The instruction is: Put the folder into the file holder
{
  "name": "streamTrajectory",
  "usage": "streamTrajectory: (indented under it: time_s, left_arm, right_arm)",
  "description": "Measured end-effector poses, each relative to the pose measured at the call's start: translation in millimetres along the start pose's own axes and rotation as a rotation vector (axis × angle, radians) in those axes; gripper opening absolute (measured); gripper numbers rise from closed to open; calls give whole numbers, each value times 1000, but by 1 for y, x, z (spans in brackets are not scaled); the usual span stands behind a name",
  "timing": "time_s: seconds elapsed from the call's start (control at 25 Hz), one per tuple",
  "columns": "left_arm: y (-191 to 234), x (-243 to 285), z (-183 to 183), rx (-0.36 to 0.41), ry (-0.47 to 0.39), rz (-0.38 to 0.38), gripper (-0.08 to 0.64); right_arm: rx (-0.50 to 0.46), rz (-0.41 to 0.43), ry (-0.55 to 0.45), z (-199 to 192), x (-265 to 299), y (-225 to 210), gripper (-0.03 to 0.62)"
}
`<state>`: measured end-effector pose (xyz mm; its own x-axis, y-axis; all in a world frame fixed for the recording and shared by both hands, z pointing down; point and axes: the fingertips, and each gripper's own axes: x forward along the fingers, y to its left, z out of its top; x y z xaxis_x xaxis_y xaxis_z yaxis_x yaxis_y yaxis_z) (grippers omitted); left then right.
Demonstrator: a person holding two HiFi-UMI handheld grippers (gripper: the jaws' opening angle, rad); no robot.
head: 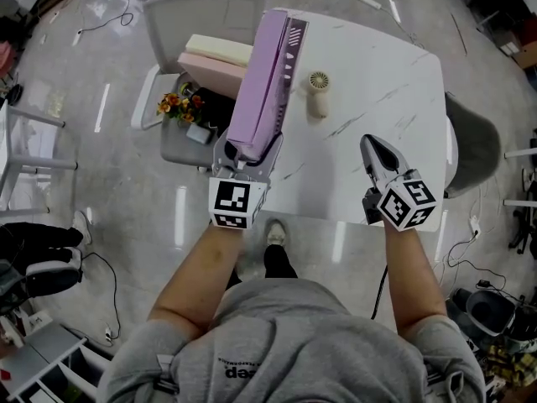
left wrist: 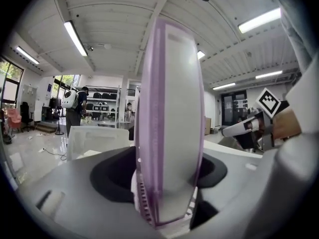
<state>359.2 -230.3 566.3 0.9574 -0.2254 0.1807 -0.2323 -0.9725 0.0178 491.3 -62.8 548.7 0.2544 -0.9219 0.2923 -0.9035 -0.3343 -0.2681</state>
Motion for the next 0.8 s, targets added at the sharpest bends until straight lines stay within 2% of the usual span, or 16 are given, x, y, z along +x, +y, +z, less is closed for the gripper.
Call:
streamTrajectory:
  time_s: [0.16,0.4,0.64,0.8]
  left_arm:
    - [3,-9,-1,-16,16,-11,347]
    - [-5,-46,5,25,26,-107,347]
    - [24,-96,23,-10,13,-128,347]
    - [54,-133,35,-12,11,-136,332]
  right_arm:
    - [-8,16,5,0,6,10,-3]
    - [-46,57,17,7,11,31,-3]
    - [-73,77,34,9,11,59,-3]
    - [-90,103,46,7,9,102,-3]
